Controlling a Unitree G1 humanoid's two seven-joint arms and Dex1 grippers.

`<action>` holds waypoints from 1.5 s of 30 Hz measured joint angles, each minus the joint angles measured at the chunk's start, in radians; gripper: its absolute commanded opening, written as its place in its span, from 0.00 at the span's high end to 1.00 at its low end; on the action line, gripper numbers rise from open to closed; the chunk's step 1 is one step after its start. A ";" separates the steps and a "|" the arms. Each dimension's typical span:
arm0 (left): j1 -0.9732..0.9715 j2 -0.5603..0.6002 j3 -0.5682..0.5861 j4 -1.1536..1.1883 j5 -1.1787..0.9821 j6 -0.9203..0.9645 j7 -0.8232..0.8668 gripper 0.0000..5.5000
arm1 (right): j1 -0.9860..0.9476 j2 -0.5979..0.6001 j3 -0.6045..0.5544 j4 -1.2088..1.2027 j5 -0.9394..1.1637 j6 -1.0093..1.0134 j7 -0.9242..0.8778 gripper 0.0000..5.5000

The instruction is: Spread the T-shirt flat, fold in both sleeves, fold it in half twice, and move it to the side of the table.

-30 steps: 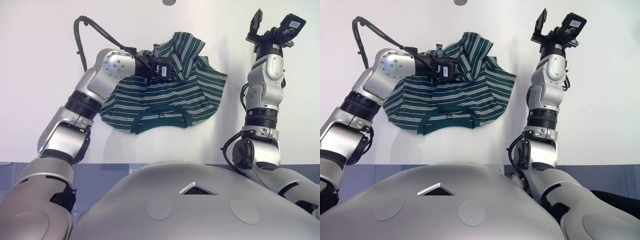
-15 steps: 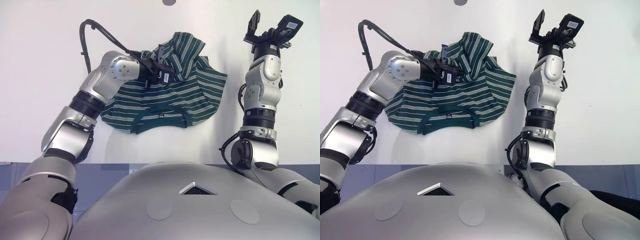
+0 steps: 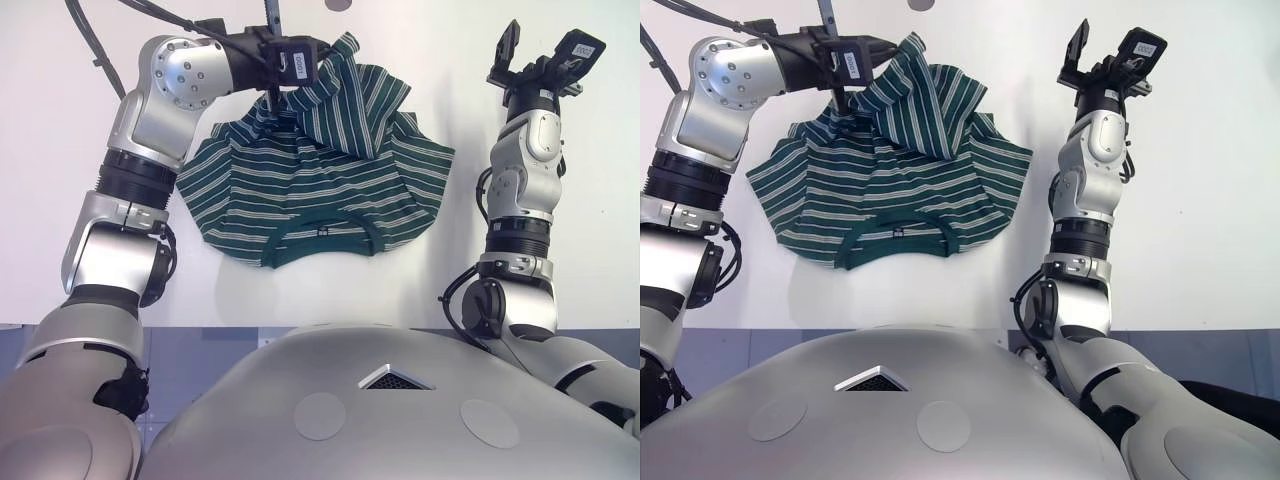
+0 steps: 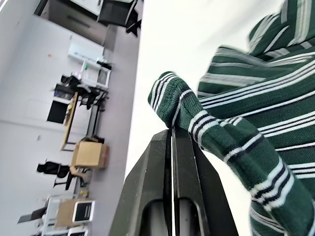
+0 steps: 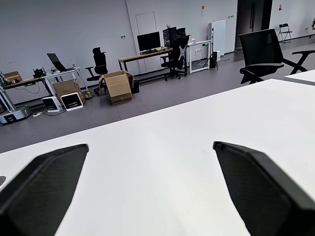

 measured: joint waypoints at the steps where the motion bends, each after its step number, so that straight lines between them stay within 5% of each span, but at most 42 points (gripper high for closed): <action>1: -0.030 -0.003 0.002 0.044 0.030 -0.019 0.050 1.00 | 0.000 0.000 0.002 0.002 0.000 -0.002 0.000 0.13; 11: -0.447 -0.086 -0.081 0.800 0.295 0.016 0.487 1.00 | -0.003 0.003 0.032 0.024 -0.006 -0.017 0.001 0.13; 19: -0.426 -0.248 0.107 0.782 -0.062 0.059 -0.155 1.00 | 0.001 0.020 0.130 -0.040 -0.059 -0.017 0.035 0.13; 25: -0.418 -0.280 0.025 0.828 0.012 0.146 -0.143 0.87 | 0.006 0.030 0.155 -0.053 -0.077 -0.018 0.035 0.13; 32: -0.395 -0.293 -0.144 0.941 0.228 0.213 0.194 0.61 | 0.009 0.034 0.158 -0.054 -0.077 -0.018 0.034 0.13; 45: -0.371 -0.200 -0.004 1.012 0.183 0.398 0.500 0.60 | 0.077 -0.109 0.408 -0.252 -0.211 0.000 0.326 0.13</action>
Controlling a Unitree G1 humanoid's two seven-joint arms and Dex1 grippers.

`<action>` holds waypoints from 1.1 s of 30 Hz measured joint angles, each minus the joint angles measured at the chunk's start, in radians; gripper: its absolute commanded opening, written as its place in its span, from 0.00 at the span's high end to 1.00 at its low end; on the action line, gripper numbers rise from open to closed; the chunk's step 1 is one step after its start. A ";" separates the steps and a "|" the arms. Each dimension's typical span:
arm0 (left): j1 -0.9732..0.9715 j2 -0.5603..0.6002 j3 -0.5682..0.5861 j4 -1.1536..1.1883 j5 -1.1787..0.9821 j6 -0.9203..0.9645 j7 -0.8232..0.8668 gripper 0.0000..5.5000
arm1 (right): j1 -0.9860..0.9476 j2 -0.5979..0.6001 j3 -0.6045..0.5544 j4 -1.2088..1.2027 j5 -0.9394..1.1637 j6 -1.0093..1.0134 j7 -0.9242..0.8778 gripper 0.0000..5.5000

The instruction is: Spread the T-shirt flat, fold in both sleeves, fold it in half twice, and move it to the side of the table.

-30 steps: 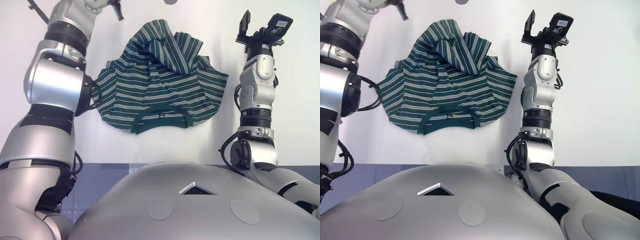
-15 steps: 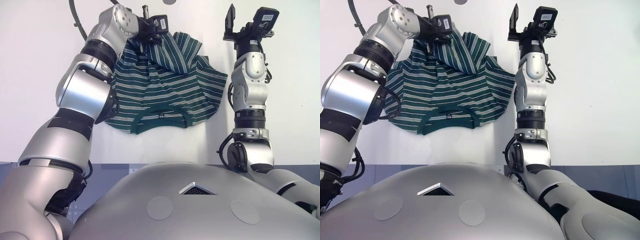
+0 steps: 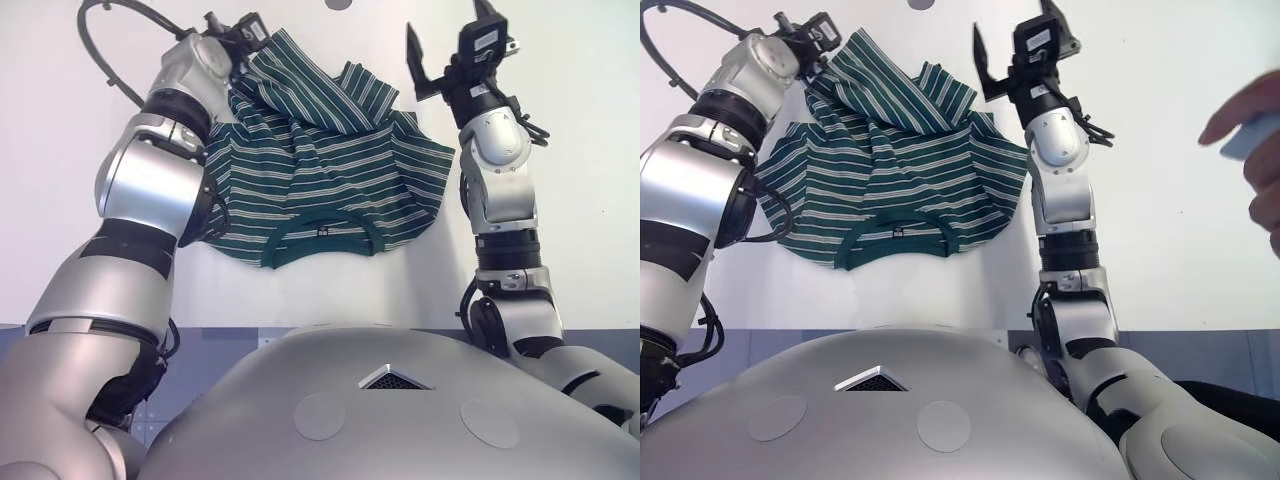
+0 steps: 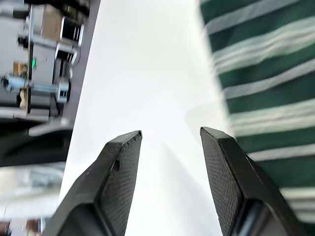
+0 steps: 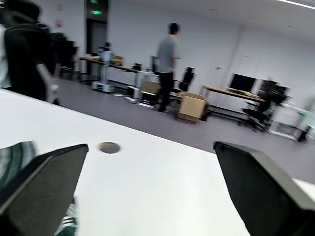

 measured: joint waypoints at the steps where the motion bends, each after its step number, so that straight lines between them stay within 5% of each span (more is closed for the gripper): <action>1: 0.000 0.019 0.022 0.001 -0.011 0.009 0.021 0.60 | 0.001 -0.018 0.022 -0.019 -0.013 0.015 0.037 0.13; 6: -0.101 0.026 0.240 -0.022 -0.192 -0.095 0.145 0.60 | 0.054 -0.133 0.188 -0.151 -0.008 0.123 0.316 0.13; 9: -0.167 -0.039 0.370 -0.235 -0.429 -0.334 -0.100 0.60 | 0.139 -0.237 0.233 -0.213 -0.011 0.142 0.438 0.13; 14: 0.257 0.034 0.215 -0.842 -0.664 -0.248 -0.595 0.60 | 0.249 -0.381 0.183 -0.251 0.038 0.134 0.550 0.13; 18: 0.821 0.347 0.046 -1.286 -0.705 -0.099 -0.947 0.60 | 0.431 -0.664 0.122 -0.373 0.105 0.078 0.739 0.13; 23: 0.888 0.378 0.065 -1.506 -0.714 -0.012 -0.916 0.60 | 0.689 -0.967 0.071 -0.493 0.185 0.023 0.917 0.13; 33: 0.868 0.358 0.077 -1.658 -0.765 0.134 -0.899 0.60 | 0.412 -0.926 -0.155 -0.472 0.577 0.369 0.961 0.13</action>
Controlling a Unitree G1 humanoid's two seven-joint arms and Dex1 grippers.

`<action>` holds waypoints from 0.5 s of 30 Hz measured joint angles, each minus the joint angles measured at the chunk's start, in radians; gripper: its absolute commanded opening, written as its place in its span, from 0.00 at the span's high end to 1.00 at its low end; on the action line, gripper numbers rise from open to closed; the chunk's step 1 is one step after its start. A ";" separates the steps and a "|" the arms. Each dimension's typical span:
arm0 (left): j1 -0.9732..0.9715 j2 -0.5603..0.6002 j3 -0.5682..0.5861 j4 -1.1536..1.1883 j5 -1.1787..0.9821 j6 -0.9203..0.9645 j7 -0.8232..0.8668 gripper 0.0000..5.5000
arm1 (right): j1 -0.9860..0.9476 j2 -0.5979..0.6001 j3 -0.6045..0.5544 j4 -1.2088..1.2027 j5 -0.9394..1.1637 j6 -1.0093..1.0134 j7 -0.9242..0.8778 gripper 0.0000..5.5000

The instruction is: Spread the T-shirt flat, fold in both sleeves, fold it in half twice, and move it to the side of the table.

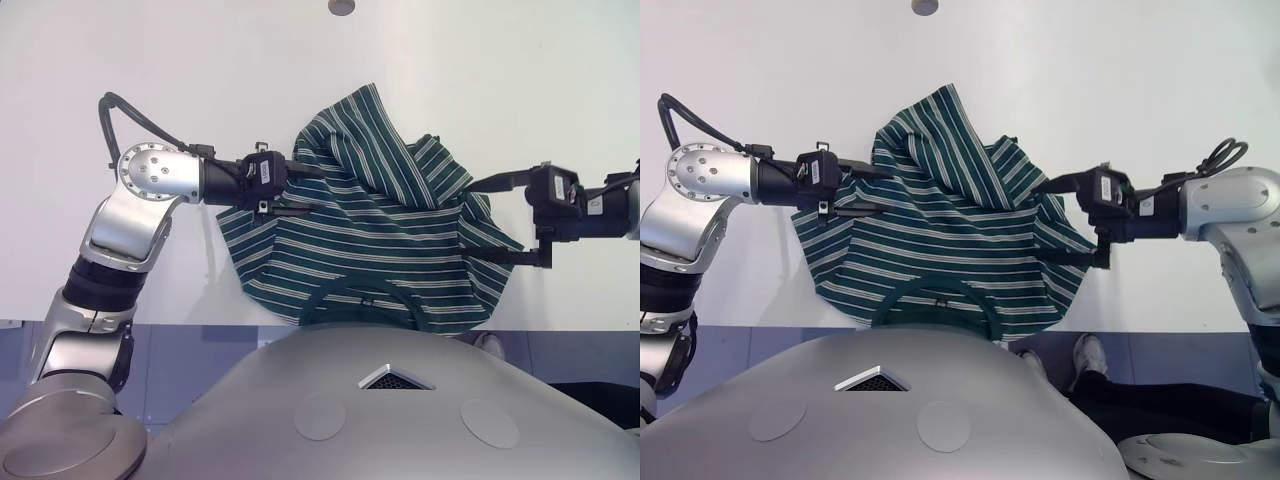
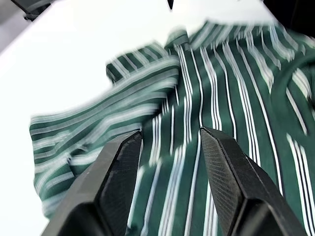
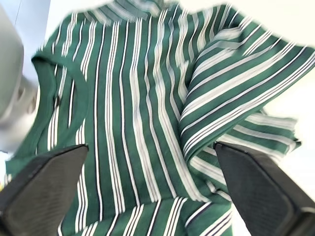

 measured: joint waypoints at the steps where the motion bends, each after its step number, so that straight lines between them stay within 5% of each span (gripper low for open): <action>1: -0.027 -0.026 0.010 0.003 -0.018 0.023 0.027 0.60 | -0.015 0.005 -0.002 0.001 0.001 0.015 -0.005 0.13; 6: -0.347 -0.250 -0.021 0.265 0.149 0.046 0.318 0.60 | 0.022 0.035 0.101 -0.040 -0.115 -0.015 -0.036 0.13; 15: -0.689 -0.431 -0.416 1.212 0.746 -0.594 0.627 0.60 | 0.214 0.038 0.281 -0.119 -0.290 -0.146 -0.040 0.13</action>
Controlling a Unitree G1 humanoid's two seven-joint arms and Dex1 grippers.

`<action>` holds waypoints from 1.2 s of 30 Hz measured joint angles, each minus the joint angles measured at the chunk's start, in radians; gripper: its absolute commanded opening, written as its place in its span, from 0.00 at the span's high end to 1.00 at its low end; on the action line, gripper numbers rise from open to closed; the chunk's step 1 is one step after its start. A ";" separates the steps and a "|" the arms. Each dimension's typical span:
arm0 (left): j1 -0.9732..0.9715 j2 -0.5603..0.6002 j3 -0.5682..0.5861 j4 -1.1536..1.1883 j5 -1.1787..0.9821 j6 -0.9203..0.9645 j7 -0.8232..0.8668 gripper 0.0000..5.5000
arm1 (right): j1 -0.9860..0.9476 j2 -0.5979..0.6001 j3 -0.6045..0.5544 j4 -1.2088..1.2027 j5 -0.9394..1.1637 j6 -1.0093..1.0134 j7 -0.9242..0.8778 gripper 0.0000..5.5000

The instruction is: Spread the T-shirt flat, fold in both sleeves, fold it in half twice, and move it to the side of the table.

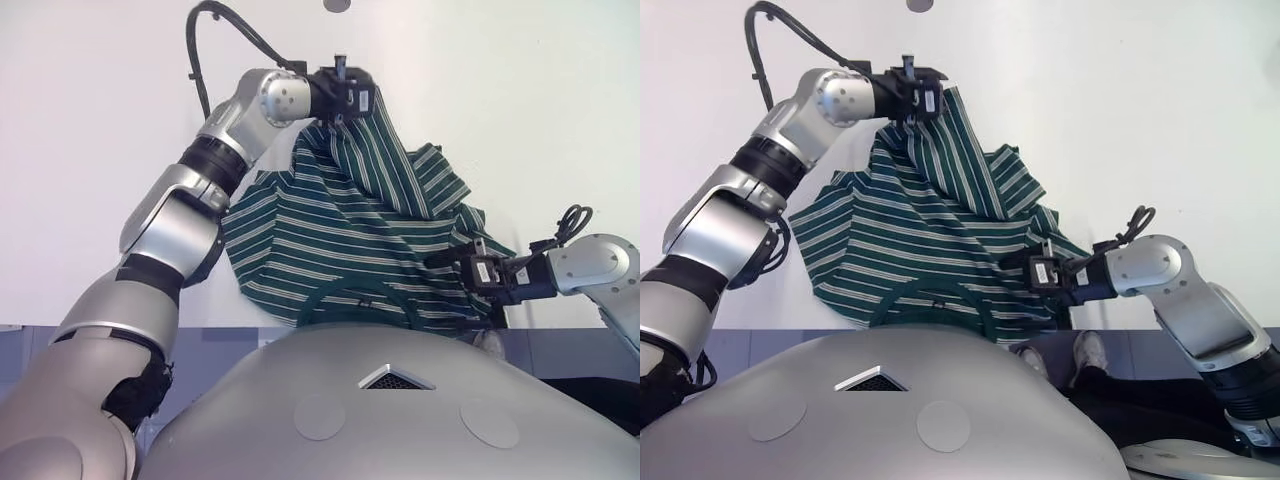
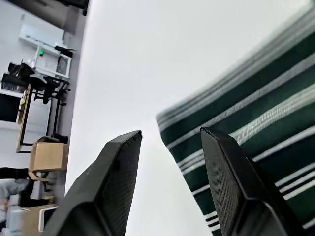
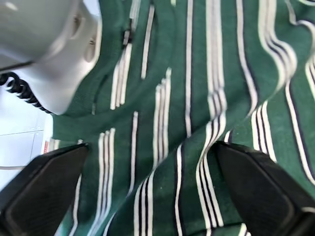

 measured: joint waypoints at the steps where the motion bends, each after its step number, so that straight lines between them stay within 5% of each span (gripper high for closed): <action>1: -0.035 -0.023 -0.027 0.081 0.044 -0.039 0.056 0.60 | 0.000 0.003 0.008 -0.005 -0.002 0.004 -0.002 0.13; 8: -0.140 -0.128 -0.054 0.364 0.176 0.118 0.321 0.60 | -0.010 0.009 0.047 -0.043 -0.033 0.031 -0.017 0.13; 12: -0.151 -0.002 0.073 0.437 0.124 0.339 0.351 0.60 | -0.030 0.004 0.054 -0.071 -0.033 0.063 -0.012 0.13; 15: -0.149 0.096 0.286 0.457 -0.037 0.445 0.345 0.60 | -0.039 0.004 0.055 -0.089 -0.032 0.094 -0.015 0.13; 21: -0.270 0.102 0.835 0.417 -0.514 0.433 0.447 0.60 | -0.038 0.005 0.055 -0.111 -0.032 0.112 -0.028 0.13; 24: -0.473 0.104 1.010 0.236 -0.714 0.240 0.341 0.60 | -0.035 0.005 0.044 -0.114 -0.030 0.114 -0.033 0.13; 27: -0.541 0.117 1.007 -0.012 -0.775 0.186 0.171 0.60 | -0.043 0.026 0.002 -0.116 0.007 0.134 -0.060 0.13; 32: -0.328 0.164 0.982 -0.538 -0.906 0.383 0.016 0.60 | -0.293 0.202 -0.235 -0.093 0.327 0.261 -0.184 0.13; 36: -0.082 0.143 0.909 -0.918 -1.000 0.576 0.009 0.60 | -0.614 0.327 -0.200 0.120 0.211 0.244 -0.341 0.13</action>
